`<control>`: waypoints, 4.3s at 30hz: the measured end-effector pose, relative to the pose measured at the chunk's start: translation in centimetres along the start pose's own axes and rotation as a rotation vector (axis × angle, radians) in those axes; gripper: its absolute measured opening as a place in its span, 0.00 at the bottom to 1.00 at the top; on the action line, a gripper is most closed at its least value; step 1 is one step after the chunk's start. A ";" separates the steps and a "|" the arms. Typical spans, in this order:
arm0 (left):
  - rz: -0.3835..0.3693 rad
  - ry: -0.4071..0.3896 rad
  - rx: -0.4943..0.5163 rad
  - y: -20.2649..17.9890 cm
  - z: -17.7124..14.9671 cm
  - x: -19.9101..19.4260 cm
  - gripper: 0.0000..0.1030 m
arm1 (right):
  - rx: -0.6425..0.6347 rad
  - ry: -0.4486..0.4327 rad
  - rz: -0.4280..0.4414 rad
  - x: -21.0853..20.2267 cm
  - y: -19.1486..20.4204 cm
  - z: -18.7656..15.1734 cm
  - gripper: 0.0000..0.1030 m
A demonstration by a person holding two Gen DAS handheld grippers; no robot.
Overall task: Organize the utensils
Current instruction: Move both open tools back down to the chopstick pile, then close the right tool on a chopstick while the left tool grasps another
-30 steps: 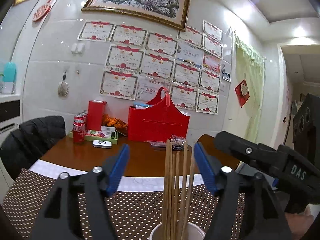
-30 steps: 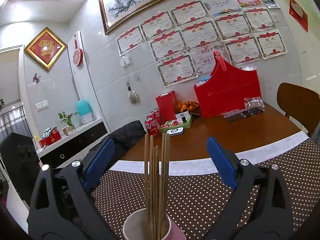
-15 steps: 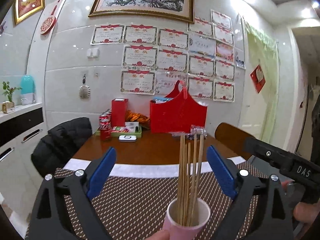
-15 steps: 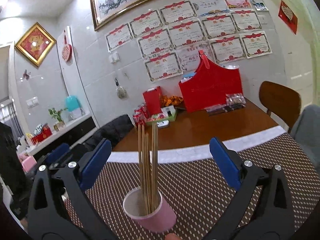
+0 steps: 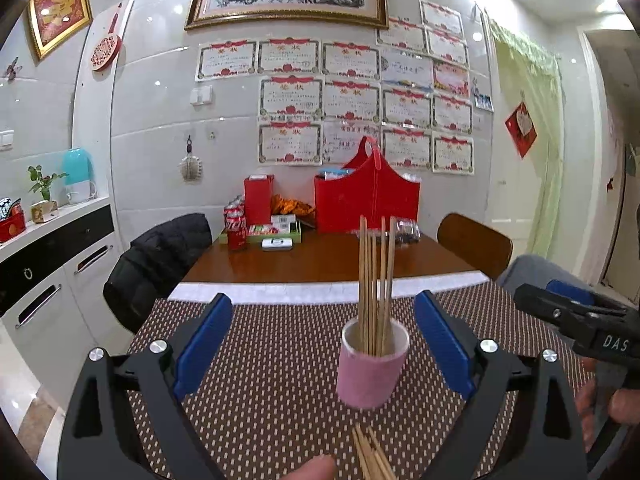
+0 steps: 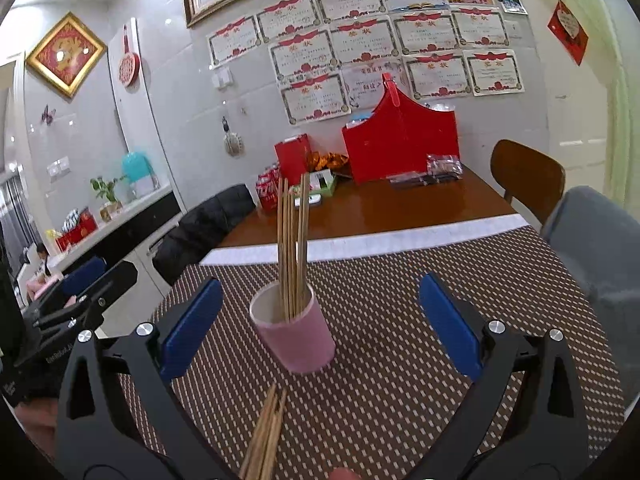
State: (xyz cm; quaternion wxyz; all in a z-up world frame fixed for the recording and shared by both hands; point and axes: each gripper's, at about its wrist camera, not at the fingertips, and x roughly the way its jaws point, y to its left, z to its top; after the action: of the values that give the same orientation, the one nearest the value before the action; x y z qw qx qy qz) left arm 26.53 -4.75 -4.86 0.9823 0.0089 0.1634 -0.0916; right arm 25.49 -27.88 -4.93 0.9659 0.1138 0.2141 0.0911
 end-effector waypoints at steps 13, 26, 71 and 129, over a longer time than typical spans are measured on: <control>0.017 0.129 -0.037 0.7 -4.4 -2.6 0.88 | 0.004 0.108 -0.038 -2.9 -0.1 -4.6 0.94; 0.033 0.273 -0.034 0.6 -8.6 -2.3 0.88 | 0.015 0.174 -0.058 -3.3 -0.3 -7.4 0.94; 0.028 0.647 0.074 -1.4 -17.9 4.9 0.88 | -0.139 0.468 -0.053 1.8 0.9 -14.4 0.94; -0.010 0.729 0.163 0.8 -16.8 7.8 0.88 | -0.294 0.689 -0.048 9.7 5.9 -15.7 0.47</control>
State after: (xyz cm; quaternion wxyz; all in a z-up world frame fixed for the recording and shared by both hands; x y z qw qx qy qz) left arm 28.51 -4.56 -23.30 0.8553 0.1185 0.4945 -0.0997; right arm 26.58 -17.20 -21.06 0.8451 -0.0683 0.5139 0.1309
